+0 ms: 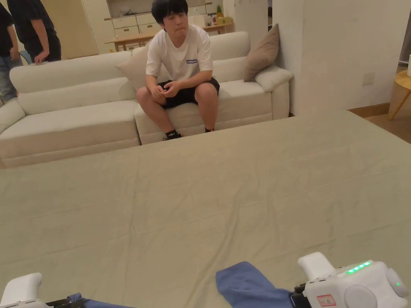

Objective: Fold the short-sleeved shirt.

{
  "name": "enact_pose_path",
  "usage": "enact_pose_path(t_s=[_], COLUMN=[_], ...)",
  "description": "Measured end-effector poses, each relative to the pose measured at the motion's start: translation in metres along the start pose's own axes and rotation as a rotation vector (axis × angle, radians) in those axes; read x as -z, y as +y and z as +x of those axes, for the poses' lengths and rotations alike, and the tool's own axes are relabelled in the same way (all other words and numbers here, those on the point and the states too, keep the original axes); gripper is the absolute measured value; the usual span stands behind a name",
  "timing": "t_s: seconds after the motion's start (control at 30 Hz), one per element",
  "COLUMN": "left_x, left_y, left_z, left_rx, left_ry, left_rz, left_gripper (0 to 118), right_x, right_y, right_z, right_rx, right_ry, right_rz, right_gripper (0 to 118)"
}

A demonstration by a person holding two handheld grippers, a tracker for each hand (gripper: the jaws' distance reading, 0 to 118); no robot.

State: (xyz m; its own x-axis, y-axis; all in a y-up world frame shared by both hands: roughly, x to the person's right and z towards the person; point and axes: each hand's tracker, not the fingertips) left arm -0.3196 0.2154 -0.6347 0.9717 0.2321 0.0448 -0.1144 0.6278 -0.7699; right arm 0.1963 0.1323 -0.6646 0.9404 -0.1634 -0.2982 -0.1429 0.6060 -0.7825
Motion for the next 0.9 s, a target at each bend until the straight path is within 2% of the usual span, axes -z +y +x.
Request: enact_pose_path(t_s=[0.13, 0.23, 0.3, 0.37, 0.43, 0.47, 0.5, 0.57, 0.63, 0.7, 0.83, 0.9], left_x=[-0.037, -0.085, -0.122, -0.155, -0.186, -0.196, -0.205, -0.216, -0.225, -0.227, -0.227, -0.223], left_y=[0.008, 0.027, 0.042, 0.059, 0.085, 0.1, 0.119, 0.158, 0.197, 0.236, 0.301, 0.327], left_z=[0.008, 0.019, 0.027, 0.04, 0.058, 0.059, 0.06, 0.065, 0.07, 0.077, 0.094, 0.099], left_rx=[-0.046, -0.029, -0.001, 0.058, 0.078, 0.057, 0.029, 0.029, 0.022, 0.017, -0.007, -0.037], left_ry=[0.002, 0.035, 0.056, 0.113, 0.14, 0.14, 0.123, 0.18, 0.248, 0.251, 0.274, 0.27], left_rz=[0.116, 0.257, 0.377, 0.477, 0.555, 0.586, 0.609, 0.657, 0.693, 0.695, 0.763, 0.799], left_gripper=[1, 1, 1, 1, 1, 1, 1, 1, 1, 1, 1, 1], right_x=[-0.079, -0.151, -0.199, -0.238, -0.265, -0.274, -0.289, -0.306, -0.317, -0.328, -0.339, -0.339], right_y=[0.028, 0.053, 0.069, 0.091, 0.128, 0.148, 0.17, 0.21, 0.258, 0.296, 0.356, 0.38], right_z=[-0.009, -0.02, -0.024, -0.032, -0.032, -0.031, -0.038, -0.032, -0.025, -0.026, -0.018, -0.014], right_rx=[0.043, 0.061, 0.099, 0.107, 0.103, 0.069, 0.075, 0.135, 0.136, 0.125, 0.194, 0.196], right_ry=[-0.023, -0.09, -0.086, -0.115, -0.087, -0.099, -0.126, -0.087, -0.158, -0.226, -0.213, -0.238], right_rz=[0.325, 0.577, 0.757, 0.867, 0.931, 0.931, 0.941, 0.962, 0.99, 0.997, 1.037, 1.033], right_gripper=[3, 3, 3, 3, 3, 3, 3, 3, 3, 3, 3, 3])
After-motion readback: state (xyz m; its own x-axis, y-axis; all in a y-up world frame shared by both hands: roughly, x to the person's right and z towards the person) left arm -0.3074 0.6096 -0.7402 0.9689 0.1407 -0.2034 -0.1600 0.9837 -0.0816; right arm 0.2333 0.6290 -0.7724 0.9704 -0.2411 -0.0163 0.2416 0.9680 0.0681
